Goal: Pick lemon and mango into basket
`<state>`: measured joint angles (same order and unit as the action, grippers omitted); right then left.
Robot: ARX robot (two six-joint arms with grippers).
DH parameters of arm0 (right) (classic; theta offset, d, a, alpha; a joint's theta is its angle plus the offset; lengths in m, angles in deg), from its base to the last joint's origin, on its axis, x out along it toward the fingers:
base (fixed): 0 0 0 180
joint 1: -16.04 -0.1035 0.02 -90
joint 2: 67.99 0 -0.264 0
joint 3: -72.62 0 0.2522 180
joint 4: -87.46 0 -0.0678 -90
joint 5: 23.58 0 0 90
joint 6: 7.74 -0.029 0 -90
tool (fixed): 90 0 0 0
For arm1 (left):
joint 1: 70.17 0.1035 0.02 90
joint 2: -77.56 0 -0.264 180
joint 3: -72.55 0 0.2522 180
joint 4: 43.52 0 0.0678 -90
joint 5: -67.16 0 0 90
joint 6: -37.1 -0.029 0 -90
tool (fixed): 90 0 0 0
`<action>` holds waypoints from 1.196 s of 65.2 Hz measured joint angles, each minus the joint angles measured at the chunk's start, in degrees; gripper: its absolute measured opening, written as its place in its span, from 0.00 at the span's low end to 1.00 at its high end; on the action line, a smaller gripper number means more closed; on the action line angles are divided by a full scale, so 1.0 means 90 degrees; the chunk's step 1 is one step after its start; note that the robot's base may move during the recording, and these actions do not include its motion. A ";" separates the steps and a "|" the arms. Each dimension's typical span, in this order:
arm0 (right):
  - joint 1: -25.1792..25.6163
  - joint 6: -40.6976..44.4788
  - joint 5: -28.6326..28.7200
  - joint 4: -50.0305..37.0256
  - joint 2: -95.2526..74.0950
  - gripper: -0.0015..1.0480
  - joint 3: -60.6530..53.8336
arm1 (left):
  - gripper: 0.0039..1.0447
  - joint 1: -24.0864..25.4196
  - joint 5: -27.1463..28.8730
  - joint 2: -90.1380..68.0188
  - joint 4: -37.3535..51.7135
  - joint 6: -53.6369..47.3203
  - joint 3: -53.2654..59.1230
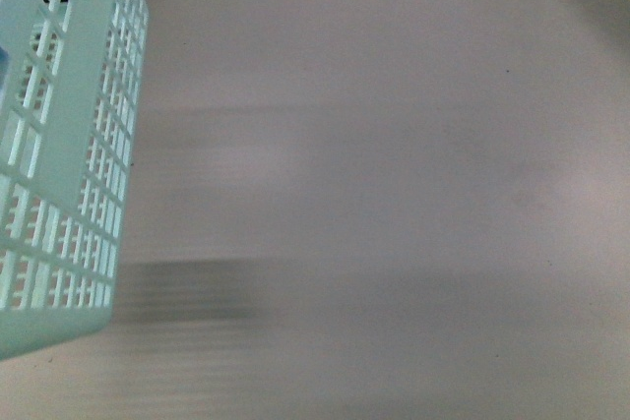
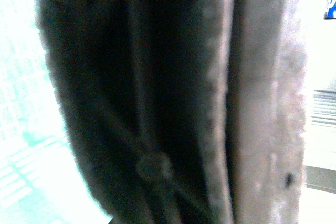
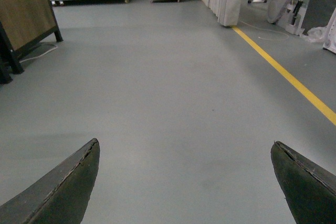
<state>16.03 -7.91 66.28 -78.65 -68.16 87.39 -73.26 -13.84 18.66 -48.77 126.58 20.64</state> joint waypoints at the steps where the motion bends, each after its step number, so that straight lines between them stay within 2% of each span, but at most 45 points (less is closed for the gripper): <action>1: 0.0000 0.0000 0.0000 0.0000 0.0000 0.92 0.0000 | 0.13 0.0000 0.0002 0.0000 -0.0002 -0.0002 0.0000; 78: 0.0000 0.0002 0.0015 0.0000 0.0000 0.92 0.0000 | 0.13 0.0000 0.0005 -0.0005 -0.0019 -0.0010 0.0066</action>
<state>16.03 -7.88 66.41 -78.65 -68.16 87.39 -73.26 -13.80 18.62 -48.94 126.49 21.23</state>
